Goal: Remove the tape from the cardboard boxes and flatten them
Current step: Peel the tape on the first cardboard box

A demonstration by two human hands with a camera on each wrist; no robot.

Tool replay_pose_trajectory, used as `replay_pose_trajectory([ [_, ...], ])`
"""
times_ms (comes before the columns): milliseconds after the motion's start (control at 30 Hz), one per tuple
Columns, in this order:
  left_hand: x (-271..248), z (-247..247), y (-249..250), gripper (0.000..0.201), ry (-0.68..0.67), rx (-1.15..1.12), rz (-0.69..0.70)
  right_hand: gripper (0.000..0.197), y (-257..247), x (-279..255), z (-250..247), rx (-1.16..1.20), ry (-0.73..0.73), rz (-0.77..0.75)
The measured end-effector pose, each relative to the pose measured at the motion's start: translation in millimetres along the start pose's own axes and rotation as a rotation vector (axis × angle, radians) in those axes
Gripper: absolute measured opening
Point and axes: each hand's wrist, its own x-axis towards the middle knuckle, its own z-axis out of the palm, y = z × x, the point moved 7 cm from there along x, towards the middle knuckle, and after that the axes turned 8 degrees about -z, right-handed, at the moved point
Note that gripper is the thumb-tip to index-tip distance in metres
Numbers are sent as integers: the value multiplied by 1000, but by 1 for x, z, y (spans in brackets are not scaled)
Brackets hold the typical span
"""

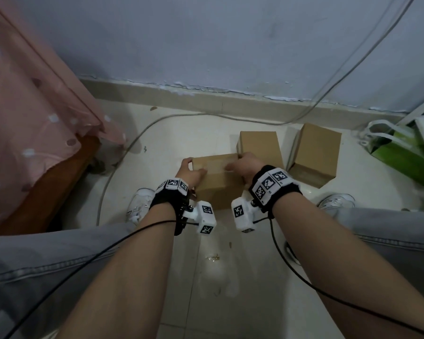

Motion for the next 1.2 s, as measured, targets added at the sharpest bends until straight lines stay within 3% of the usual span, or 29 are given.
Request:
replay_pose_trajectory([
  [200,12,-12,-12,34,77,-112,4,64,-25,-17,8,-264,69,-287],
  [333,18,-13,-17,36,86,-141,9,53,-37,-19,16,-449,68,-421],
  [467,18,-14,-12,37,88,-123,11,51,-41,-13,21,-497,47,-391],
  [600,10,-9,-3,25,101,-59,65,66,-41,-7,13,-331,35,-314],
  [667,9,-4,-1,26,91,-30,107,63,-40,-6,11,-287,40,-307],
  [833,16,-6,-7,17,156,14,138,59,-44,-12,9,-429,113,-405],
  [1033,20,-7,-6,14,143,24,129,57,-49,-13,24,-536,29,-455],
  [1200,19,-8,-7,9,133,15,127,36,-45,-12,44,-704,4,-507],
])
